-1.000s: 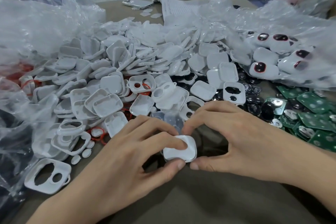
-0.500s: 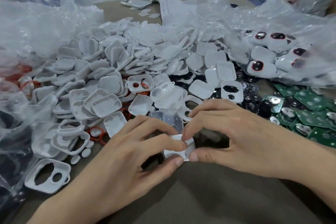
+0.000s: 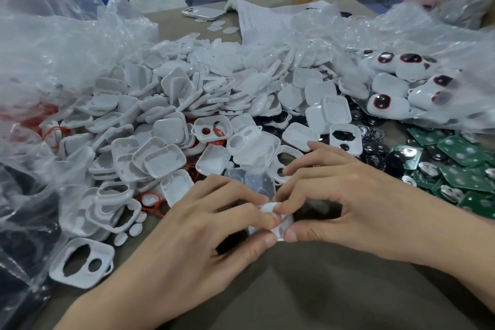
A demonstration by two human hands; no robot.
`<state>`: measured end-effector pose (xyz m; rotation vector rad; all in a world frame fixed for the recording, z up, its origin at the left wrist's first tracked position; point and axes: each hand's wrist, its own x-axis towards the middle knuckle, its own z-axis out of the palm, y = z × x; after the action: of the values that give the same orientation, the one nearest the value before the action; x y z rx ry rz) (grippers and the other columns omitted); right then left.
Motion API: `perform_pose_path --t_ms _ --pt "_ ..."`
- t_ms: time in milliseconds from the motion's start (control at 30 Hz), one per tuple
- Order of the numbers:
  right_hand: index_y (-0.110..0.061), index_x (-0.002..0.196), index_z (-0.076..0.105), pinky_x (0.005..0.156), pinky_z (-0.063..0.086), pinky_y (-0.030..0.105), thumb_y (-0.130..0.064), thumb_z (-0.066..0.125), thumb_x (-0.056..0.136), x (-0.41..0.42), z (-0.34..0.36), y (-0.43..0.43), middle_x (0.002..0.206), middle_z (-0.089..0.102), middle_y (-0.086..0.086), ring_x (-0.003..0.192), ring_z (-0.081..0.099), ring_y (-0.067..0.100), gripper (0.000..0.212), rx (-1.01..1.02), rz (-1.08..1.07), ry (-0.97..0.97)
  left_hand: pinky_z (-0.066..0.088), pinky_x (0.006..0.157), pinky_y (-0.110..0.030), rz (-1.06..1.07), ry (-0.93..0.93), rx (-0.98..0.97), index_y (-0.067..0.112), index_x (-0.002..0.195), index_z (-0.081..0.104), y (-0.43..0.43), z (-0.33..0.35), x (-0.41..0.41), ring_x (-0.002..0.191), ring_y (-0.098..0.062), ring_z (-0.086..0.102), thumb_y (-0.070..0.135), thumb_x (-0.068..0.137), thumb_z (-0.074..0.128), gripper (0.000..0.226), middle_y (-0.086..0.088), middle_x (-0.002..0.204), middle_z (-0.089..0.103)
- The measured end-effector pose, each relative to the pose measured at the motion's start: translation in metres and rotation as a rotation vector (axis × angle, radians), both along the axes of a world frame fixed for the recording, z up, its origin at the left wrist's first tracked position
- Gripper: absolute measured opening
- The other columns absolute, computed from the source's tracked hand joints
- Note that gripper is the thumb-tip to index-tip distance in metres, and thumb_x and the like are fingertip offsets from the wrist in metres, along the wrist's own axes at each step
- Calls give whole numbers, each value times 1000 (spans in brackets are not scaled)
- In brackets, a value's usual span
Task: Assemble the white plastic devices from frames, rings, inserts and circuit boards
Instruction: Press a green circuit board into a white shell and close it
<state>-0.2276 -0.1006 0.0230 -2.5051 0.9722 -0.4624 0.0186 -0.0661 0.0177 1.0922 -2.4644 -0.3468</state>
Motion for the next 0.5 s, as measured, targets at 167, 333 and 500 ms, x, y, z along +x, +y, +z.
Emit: perform_pose_path --t_ms 167,333,500 --pt "-42 93 72 119 12 23 -64 56 86 2 1 0 107 64 -32 126 42 -7 28 -4 7 -7 48 90 -27 -20 -26 -44 32 101 72 -1 0 0 110 -8 59 44 99 59 18 21 114 64" --pt "-41 90 75 113 15 15 -65 52 85 4 3 3 105 67 -31 123 43 -6 33 -5 9 -12 49 90 -28 -22 -20 -58 32 100 72 0 0 1 111 -7 59 44 100 59 18 22 114 64" --pt "-46 95 74 111 21 18 -63 51 87 6 0 8 108 68 -32 119 46 -4 30 -44 -42 20 50 87 -32 -24 -44 -84 30 99 70 1 -1 0 108 -8 60 42 100 60 16 21 114 64"
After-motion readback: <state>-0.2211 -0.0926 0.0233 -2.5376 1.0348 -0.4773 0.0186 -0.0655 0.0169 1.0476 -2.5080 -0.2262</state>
